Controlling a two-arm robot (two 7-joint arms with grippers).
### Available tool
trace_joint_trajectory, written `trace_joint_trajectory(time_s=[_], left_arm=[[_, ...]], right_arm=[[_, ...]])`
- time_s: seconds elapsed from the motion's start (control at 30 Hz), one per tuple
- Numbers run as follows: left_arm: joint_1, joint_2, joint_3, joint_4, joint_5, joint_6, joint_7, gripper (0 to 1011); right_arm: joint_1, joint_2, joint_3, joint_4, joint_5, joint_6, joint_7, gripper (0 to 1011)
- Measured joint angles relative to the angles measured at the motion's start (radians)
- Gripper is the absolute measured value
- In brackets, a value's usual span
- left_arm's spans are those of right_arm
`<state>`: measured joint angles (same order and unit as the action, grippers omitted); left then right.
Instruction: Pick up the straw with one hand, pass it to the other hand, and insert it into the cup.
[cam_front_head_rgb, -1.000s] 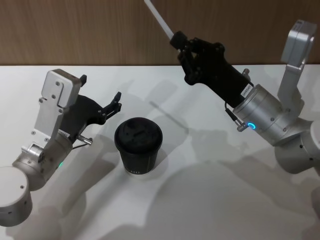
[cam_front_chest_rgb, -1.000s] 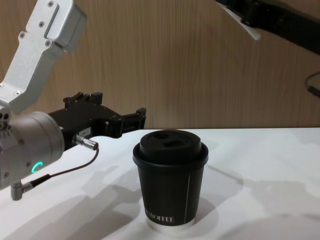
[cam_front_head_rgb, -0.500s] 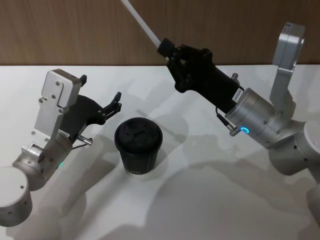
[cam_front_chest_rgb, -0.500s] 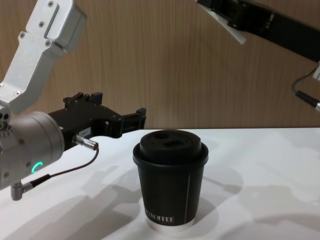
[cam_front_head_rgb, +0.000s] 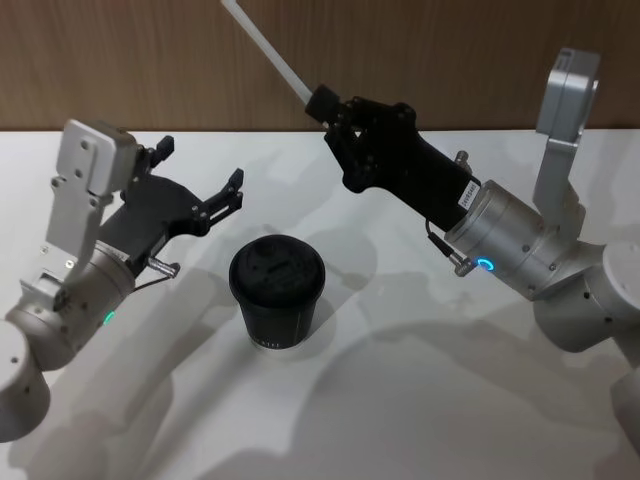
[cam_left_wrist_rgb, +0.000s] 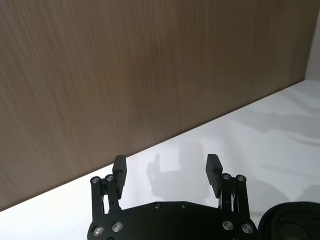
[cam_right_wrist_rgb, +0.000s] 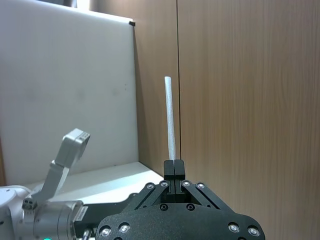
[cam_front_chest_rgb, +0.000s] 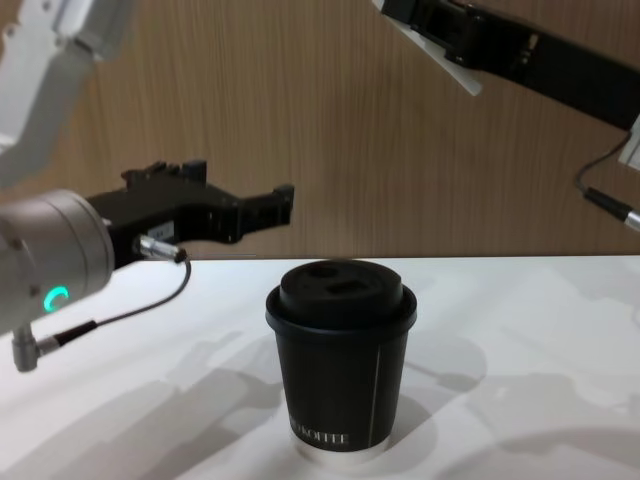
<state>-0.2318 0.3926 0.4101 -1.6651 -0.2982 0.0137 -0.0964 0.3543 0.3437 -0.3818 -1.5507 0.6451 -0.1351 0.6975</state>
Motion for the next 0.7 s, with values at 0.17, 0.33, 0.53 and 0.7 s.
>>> trace_joint_trajectory(time_s=[0.17,0.33,0.53,0.7], left_arm=[[0.005,0.009,-0.031,-0.027,-0.068,0.002,-0.056,997],[0.012,0.02,-0.07,-0.056,-0.158,0.01,-0.126,997],[0.021,0.031,-0.109,-0.081,-0.261,0.02,-0.2,997],[0.029,0.039,-0.148,-0.1,-0.362,0.032,-0.27,997]], right_arm=[[0.0,0.001,-0.002,0.0,0.001,0.001,0.002,2],[0.001,0.001,-0.004,0.0,0.002,0.002,0.003,2],[0.001,0.002,-0.005,0.0,0.003,0.003,0.003,2],[0.002,0.002,-0.005,0.0,0.003,0.003,0.004,2]])
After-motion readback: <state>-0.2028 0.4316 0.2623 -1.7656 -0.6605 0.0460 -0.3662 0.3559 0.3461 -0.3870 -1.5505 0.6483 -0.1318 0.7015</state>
